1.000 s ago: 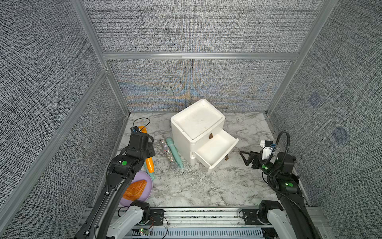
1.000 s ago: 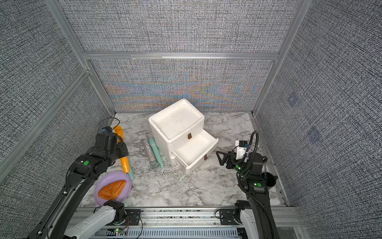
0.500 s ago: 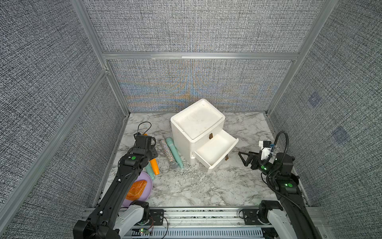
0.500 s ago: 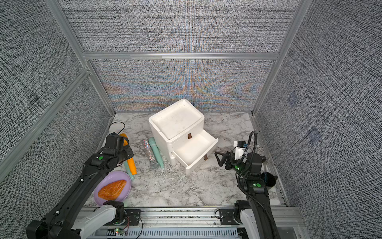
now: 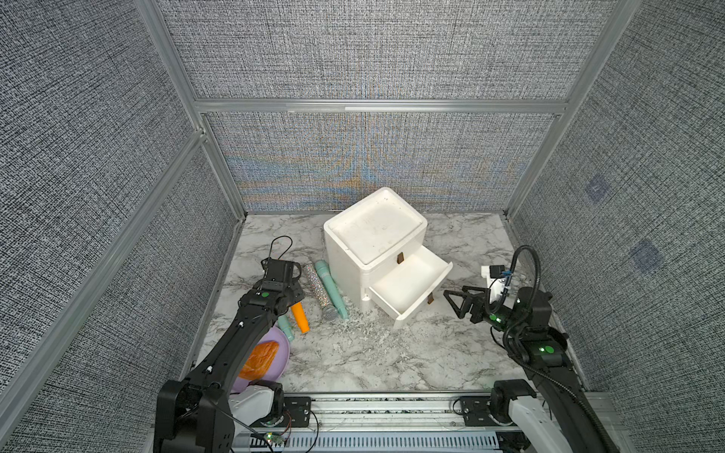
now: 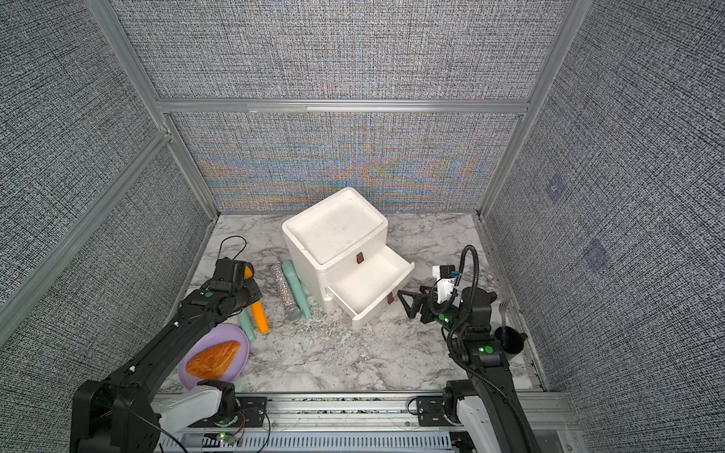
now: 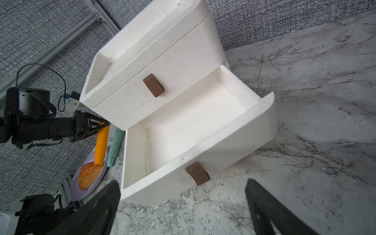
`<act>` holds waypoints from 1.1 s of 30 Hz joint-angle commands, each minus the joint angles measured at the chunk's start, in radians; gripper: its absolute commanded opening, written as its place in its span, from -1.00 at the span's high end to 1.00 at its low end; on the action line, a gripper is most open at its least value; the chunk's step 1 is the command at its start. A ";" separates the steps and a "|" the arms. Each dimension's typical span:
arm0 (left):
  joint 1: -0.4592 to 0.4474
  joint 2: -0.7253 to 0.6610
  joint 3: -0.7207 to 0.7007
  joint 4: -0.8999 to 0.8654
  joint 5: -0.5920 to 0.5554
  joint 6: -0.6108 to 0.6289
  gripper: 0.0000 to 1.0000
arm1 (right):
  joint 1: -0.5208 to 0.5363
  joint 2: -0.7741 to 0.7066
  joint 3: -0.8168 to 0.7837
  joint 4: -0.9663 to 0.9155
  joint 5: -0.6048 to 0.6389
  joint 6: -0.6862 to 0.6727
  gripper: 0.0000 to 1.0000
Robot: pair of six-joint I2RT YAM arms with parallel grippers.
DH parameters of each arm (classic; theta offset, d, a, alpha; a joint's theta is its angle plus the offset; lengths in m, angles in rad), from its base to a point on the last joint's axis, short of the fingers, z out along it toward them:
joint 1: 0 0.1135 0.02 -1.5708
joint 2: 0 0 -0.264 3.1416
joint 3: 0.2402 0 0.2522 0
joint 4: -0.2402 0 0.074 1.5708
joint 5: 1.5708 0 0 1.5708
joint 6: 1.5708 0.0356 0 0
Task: Take the microphone out of the drawer
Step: Place the microphone at the center of the board.
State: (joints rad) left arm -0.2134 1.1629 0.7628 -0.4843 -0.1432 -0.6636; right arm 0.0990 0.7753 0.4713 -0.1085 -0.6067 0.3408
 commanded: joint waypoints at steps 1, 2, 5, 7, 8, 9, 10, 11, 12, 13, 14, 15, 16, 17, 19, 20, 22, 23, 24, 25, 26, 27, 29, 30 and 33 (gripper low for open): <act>0.001 0.031 -0.001 0.070 0.022 -0.020 1.00 | 0.076 0.018 0.014 0.019 -0.006 -0.038 -0.96; 0.002 0.044 0.000 0.075 0.026 -0.025 1.00 | 0.113 0.026 0.018 0.024 0.003 -0.043 -0.96; 0.002 0.079 0.001 0.093 0.038 -0.037 1.00 | 0.223 0.057 0.029 0.028 0.055 -0.066 -0.96; 0.002 0.104 0.006 0.101 0.044 -0.045 1.00 | 0.288 0.078 0.042 0.027 0.087 -0.079 -0.96; 0.003 0.117 0.007 0.103 0.046 -0.047 1.00 | 0.317 0.088 0.050 0.028 0.102 -0.084 -0.96; 0.001 0.126 0.011 0.105 0.048 -0.051 1.00 | 0.338 0.096 0.054 0.032 0.114 -0.088 -0.96; 0.002 0.137 0.010 0.112 0.050 -0.054 1.00 | 0.365 0.106 0.061 0.033 0.125 -0.094 -0.96; 0.003 0.147 0.010 0.120 0.053 -0.057 1.00 | 0.388 0.116 0.069 0.035 0.137 -0.101 -0.96; 0.002 0.155 0.009 0.127 0.054 -0.061 1.00 | 0.408 0.125 0.075 0.035 0.151 -0.105 -0.96; 0.002 0.163 0.010 0.134 0.059 -0.064 1.00 | 0.430 0.136 0.082 0.035 0.166 -0.110 -0.95; 0.002 0.173 0.011 0.140 0.063 -0.066 1.00 | 0.451 0.146 0.089 0.036 0.180 -0.113 -0.96; 0.002 0.181 0.012 0.142 0.063 -0.068 1.00 | 0.465 0.154 0.093 0.038 0.190 -0.117 -0.95; 0.002 0.191 0.014 0.146 0.064 -0.071 1.00 | 0.483 0.162 0.096 0.040 0.200 -0.120 -0.96; 0.002 0.200 0.014 0.150 0.068 -0.072 1.00 | 0.499 0.170 0.100 0.043 0.210 -0.120 -0.96; 0.002 0.217 0.013 0.161 0.077 -0.077 1.00 | 0.522 0.183 0.106 0.049 0.226 -0.119 -0.96; 0.002 0.224 0.013 0.166 0.083 -0.078 1.00 | 0.534 0.188 0.107 0.054 0.231 -0.118 -0.96; 0.002 0.240 0.015 0.171 0.094 -0.082 1.00 | 0.551 0.195 0.110 0.062 0.247 -0.115 -0.96; 0.001 0.249 0.015 0.173 0.102 -0.083 1.00 | 0.558 0.199 0.111 0.066 0.252 -0.112 -0.95; 0.003 0.256 0.019 0.171 0.109 -0.082 1.00 | 0.563 0.202 0.112 0.067 0.254 -0.112 -0.96; 0.001 0.266 0.021 0.173 0.116 -0.082 1.00 | 0.570 0.205 0.115 0.070 0.257 -0.112 -0.95; 0.002 0.276 0.023 0.176 0.121 -0.082 1.00 | 0.574 0.208 0.116 0.071 0.261 -0.111 -0.96; 0.002 0.283 0.025 0.177 0.126 -0.081 1.00 | 0.578 0.209 0.117 0.072 0.265 -0.110 -0.95; 0.003 0.296 0.026 0.186 0.141 -0.086 1.00 | 0.584 0.214 0.123 0.068 0.269 -0.110 -0.95; 0.002 0.302 0.026 0.187 0.147 -0.089 1.00 | 0.586 0.214 0.122 0.069 0.271 -0.112 -0.95; 0.003 0.320 0.030 0.190 0.162 -0.091 1.00 | 0.590 0.214 0.124 0.066 0.279 -0.111 -0.95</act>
State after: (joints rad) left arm -0.2134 1.4738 0.7841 -0.3290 -0.0036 -0.7418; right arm 0.6865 0.9859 0.5838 -0.0711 -0.3485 0.2367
